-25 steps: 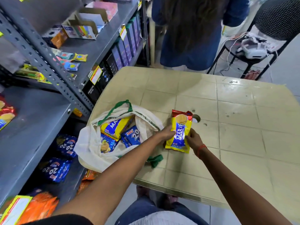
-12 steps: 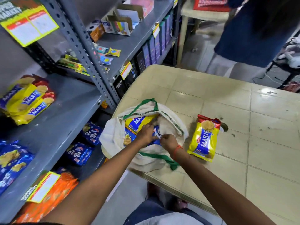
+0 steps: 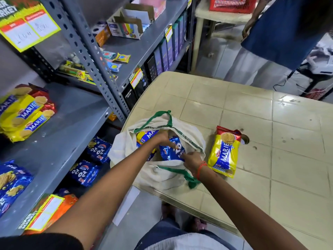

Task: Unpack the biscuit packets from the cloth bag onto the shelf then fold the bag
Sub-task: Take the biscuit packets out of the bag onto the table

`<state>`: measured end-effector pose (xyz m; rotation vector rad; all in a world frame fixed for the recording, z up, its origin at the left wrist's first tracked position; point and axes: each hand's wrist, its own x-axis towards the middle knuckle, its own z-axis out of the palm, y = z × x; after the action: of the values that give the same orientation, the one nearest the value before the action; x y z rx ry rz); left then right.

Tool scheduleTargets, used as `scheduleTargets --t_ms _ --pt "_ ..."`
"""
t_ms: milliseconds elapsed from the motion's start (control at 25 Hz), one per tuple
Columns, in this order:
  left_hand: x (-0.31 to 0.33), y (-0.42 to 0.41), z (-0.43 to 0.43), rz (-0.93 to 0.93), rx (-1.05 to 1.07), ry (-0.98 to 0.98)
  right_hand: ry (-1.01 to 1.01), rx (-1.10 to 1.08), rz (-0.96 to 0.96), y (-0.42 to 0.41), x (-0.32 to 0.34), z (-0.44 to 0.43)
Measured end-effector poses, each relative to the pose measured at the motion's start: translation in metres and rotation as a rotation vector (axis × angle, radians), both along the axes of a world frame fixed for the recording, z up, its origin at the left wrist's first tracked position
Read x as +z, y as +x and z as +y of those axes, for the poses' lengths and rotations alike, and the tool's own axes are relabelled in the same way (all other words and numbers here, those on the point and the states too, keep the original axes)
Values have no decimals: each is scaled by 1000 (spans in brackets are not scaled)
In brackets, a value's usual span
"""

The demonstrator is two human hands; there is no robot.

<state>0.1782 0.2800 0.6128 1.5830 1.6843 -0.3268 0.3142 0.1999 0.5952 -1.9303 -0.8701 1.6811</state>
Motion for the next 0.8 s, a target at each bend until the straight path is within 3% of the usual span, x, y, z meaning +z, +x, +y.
scheduleTargets --t_ms 80,200,360,480,640,800 --pt "30 -9 10 32 22 28 -41 -53 121 -3 3 2" --pt "74 -26 22 -114 218 -87 -135 -183 391 -8 12 8" --pt "106 -44 10 -74 133 -197 -248 -160 644 -14 26 8" --pt "116 -49 -6 -64 0 -278 -277 -109 617 -11 39 5" --pt "118 -30 -12 -123 -127 -320 -98 -41 461 25 55 -1" --pt "96 34 -10 -280 -200 -255 117 -210 308 74 46 -3"
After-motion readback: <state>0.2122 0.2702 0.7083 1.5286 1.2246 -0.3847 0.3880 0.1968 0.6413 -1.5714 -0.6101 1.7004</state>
